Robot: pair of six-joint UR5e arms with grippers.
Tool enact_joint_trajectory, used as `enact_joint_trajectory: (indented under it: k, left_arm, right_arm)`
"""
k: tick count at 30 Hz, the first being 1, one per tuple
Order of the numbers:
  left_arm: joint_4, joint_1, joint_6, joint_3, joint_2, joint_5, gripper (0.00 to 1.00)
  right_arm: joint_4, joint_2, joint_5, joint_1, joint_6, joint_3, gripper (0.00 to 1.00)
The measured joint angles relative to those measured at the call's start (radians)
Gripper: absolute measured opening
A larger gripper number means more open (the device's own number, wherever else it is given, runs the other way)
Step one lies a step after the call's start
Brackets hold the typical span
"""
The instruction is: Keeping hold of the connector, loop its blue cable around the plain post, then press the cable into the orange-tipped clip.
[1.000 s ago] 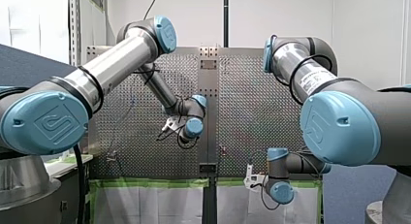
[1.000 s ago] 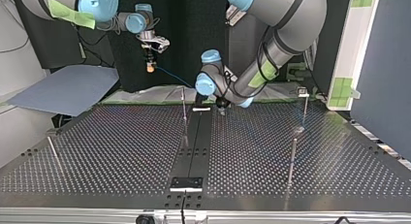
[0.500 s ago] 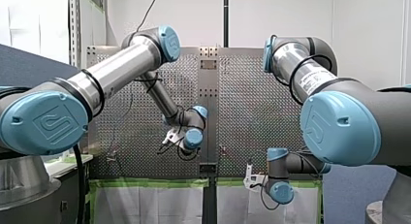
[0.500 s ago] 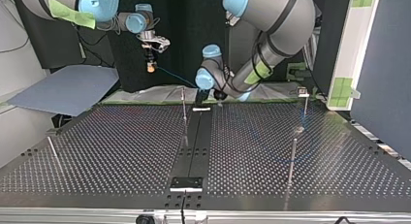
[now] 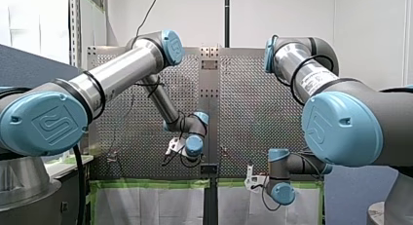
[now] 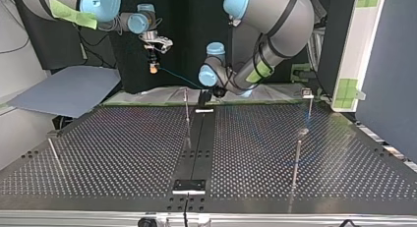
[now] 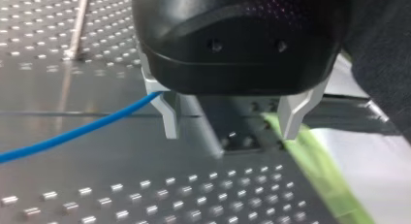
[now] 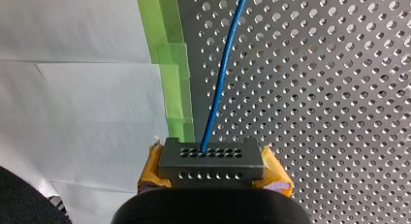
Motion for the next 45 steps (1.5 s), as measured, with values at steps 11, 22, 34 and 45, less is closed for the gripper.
enact_joint_trajectory:
  k: [11, 22, 34, 45]
  left_arm:
    - [0.035, -0.009, -0.100, -0.017, -0.036, 0.076, 0.98]
    - [0.053, -0.022, -0.166, -0.039, -0.054, 0.097, 0.98]
    - [0.091, -0.035, -0.259, -0.039, -0.113, 0.144, 0.98]
    - [0.155, -0.056, -0.366, -0.039, -0.155, 0.204, 0.98]
  right_arm:
    - [-0.007, 0.000, -0.016, 0.001, -0.002, -0.001, 0.00]
    - [-0.008, 0.000, -0.038, 0.001, -0.001, -0.008, 0.00]
    - [-0.004, 0.000, -0.060, -0.006, 0.001, -0.012, 0.00]
    - [-0.003, 0.001, -0.126, -0.008, 0.000, -0.014, 0.00]
